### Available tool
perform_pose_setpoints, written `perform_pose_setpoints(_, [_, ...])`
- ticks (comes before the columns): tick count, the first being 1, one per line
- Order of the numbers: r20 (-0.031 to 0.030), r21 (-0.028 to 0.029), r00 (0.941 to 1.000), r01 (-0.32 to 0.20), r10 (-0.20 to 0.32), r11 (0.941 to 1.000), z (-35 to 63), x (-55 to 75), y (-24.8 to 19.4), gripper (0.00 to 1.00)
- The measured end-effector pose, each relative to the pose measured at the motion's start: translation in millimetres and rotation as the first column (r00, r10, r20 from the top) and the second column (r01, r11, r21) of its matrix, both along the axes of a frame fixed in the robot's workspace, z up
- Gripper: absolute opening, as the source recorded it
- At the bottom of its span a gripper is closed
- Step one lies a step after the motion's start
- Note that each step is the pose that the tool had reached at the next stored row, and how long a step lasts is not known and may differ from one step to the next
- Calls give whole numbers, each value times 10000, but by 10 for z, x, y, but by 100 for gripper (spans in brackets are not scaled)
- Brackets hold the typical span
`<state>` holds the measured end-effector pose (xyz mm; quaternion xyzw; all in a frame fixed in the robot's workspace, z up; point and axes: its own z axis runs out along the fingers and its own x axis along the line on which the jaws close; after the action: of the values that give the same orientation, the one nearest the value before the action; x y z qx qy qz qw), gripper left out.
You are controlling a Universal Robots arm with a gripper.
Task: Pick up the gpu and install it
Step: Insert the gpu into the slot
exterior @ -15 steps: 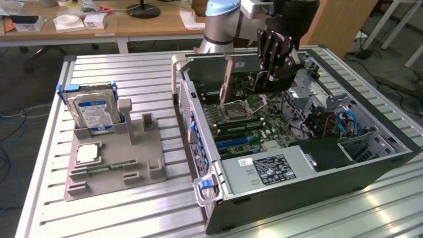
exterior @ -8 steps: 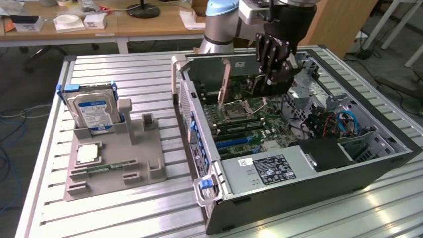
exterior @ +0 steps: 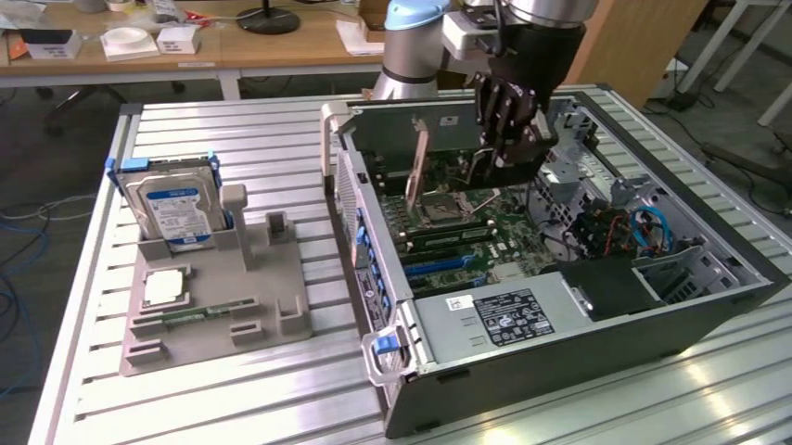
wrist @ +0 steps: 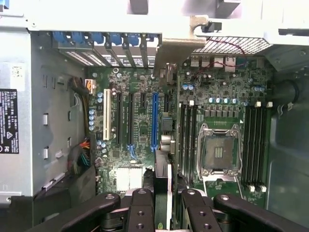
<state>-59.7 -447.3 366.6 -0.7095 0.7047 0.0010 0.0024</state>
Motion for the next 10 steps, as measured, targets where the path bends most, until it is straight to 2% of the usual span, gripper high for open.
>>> perform_pose_setpoints(10, [-2, -1, 10000, 0, 0, 10000, -111, -2, -12, 27])
